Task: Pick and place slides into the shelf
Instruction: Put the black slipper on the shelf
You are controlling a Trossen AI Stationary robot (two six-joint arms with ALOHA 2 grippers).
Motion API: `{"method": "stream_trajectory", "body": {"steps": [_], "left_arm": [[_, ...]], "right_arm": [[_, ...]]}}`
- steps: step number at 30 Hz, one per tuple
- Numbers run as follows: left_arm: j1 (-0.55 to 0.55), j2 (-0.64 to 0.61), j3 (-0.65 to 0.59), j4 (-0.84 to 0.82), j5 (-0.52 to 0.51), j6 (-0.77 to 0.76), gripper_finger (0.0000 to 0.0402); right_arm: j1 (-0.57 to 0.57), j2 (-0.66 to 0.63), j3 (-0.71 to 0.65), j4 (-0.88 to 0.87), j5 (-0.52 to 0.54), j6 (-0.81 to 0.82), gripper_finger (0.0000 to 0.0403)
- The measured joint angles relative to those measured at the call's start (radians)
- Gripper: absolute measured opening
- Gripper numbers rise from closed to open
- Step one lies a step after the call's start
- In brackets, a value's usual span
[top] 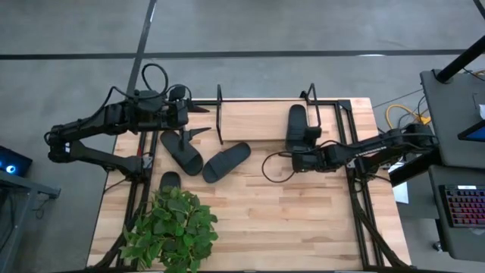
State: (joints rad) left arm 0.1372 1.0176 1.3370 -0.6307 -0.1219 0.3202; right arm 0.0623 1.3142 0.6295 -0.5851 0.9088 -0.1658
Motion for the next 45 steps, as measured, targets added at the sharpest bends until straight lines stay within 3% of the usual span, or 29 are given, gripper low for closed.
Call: {"method": "stream_trajectory", "body": {"steps": [20, 30, 45], "left_arm": [[0.000, -0.018, -0.007, 0.001, 0.000, 0.000, 0.0228], [0.000, -0.020, -0.017, 0.000, 0.000, 0.000, 0.0228], [0.000, -0.020, -0.017, 0.001, 0.000, -0.001, 0.0228]], "right_arm": [[-0.043, 0.029, -0.012, 0.053, 0.033, -0.026, 0.0130], [-0.043, 0.028, -0.012, 0.049, 0.039, -0.074, 0.0018], [-0.043, -0.009, -0.012, 0.009, 0.037, -0.111, 0.0013]]}}
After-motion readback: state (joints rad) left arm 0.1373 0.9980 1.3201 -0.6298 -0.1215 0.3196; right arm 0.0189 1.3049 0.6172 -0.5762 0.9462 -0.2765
